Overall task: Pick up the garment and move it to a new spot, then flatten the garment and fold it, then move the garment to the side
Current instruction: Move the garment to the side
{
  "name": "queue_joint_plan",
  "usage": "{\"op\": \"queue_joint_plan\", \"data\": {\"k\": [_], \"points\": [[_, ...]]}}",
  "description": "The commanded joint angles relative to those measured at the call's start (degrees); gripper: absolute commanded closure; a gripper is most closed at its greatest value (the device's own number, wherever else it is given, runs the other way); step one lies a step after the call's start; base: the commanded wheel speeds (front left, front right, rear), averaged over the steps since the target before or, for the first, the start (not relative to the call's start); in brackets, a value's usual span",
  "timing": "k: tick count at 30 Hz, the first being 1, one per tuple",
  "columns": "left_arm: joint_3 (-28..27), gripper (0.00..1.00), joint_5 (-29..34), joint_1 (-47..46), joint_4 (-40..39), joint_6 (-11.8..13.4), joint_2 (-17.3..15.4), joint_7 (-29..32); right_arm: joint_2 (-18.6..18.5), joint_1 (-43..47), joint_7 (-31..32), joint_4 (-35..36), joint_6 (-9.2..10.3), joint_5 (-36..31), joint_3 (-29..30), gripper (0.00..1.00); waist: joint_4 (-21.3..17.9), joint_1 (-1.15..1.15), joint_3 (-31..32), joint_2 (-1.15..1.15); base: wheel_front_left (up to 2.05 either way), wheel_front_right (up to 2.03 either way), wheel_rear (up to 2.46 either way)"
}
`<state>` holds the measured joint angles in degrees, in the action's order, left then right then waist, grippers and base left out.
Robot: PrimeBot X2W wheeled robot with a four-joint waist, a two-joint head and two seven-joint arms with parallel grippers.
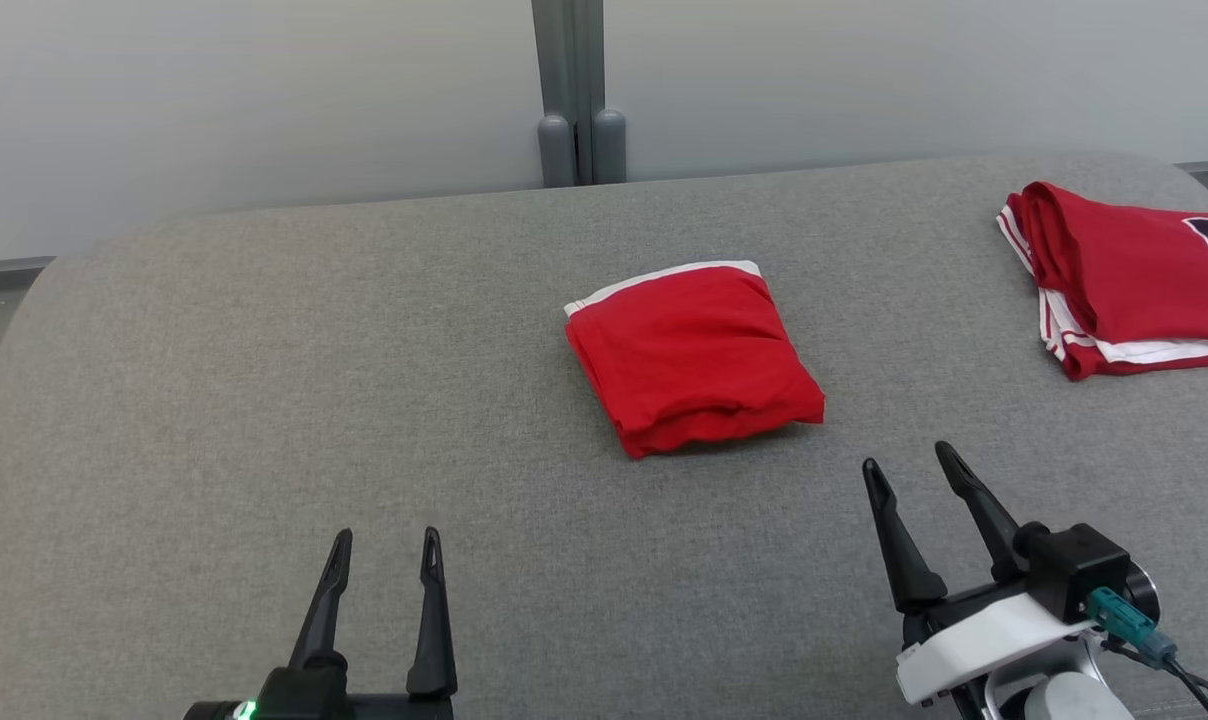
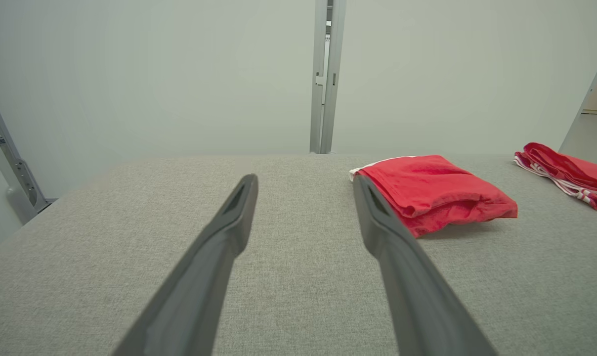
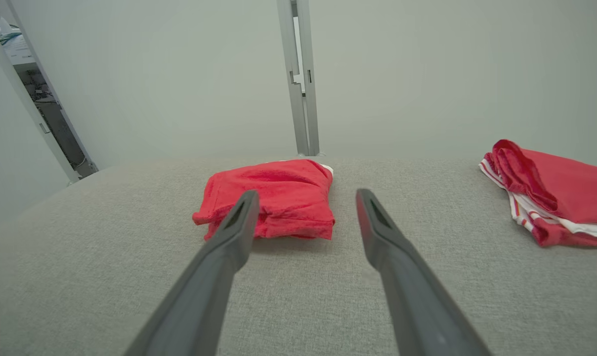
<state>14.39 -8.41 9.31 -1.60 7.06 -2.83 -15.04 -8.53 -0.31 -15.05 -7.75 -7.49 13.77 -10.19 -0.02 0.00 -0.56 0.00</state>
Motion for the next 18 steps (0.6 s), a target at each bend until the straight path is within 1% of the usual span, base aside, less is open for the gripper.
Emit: {"op": "queue_joint_plan", "data": {"k": [1,6,10,13,15,16,18], "points": [[0.11,0.0,0.15,-1.09,-0.03,-0.03,-0.14,-0.16,-0.44,-1.36,-0.13,-0.38,-0.01,0.64,-0.47,0.0,0.39,0.0,-0.66,0.0,0.0,0.0,0.0],[0.98,0.0,0.05,-2.5,-0.28,0.04,-0.14,-0.16,-2.02,-6.24,-0.13,-0.92,-0.01,4.08,-3.02,0.0,1.28,0.0,-3.58,0.0,0.0,0.0,0.0],[1.79,0.0,0.2,-4.5,-0.41,-0.15,-0.14,-0.16,-5.03,-12.3,-0.13,-2.02,-0.02,9.1,-5.01,0.0,2.41,0.0,-6.95,0.0,0.0,0.0,0.0],[2.71,0.0,0.11,-6.17,-0.31,0.0,-0.14,-0.16,-8.7,-17.14,-0.12,-5.09,-0.02,14.99,-8.57,0.0,3.56,0.0,-9.43,0.0,0.0,0.0,0.0],[3.37,0.0,-0.39,-7.25,-0.16,0.25,-0.14,-0.16,-11.27,-20.49,-0.01,-7.87,-0.01,21.51,-11.12,0.0,4.35,0.0,-10.98,0.0,0.0,0.0,0.0],[3.59,0.0,-0.49,-7.74,-0.12,0.31,-0.14,-0.16,-12.86,-21.95,0.41,-8.69,-0.02,23.67,-12.65,0.0,4.73,0.0,-11.63,0.0,0.0,0.0,0.0],[4.34,0.0,-0.79,-8.92,-0.14,0.46,-0.14,-0.16,-15.53,-25.41,2.26,-11.07,0.02,30.39,-14.24,0.0,5.57,0.0,-13.34,0.0,0.0,0.0,0.0]]}}
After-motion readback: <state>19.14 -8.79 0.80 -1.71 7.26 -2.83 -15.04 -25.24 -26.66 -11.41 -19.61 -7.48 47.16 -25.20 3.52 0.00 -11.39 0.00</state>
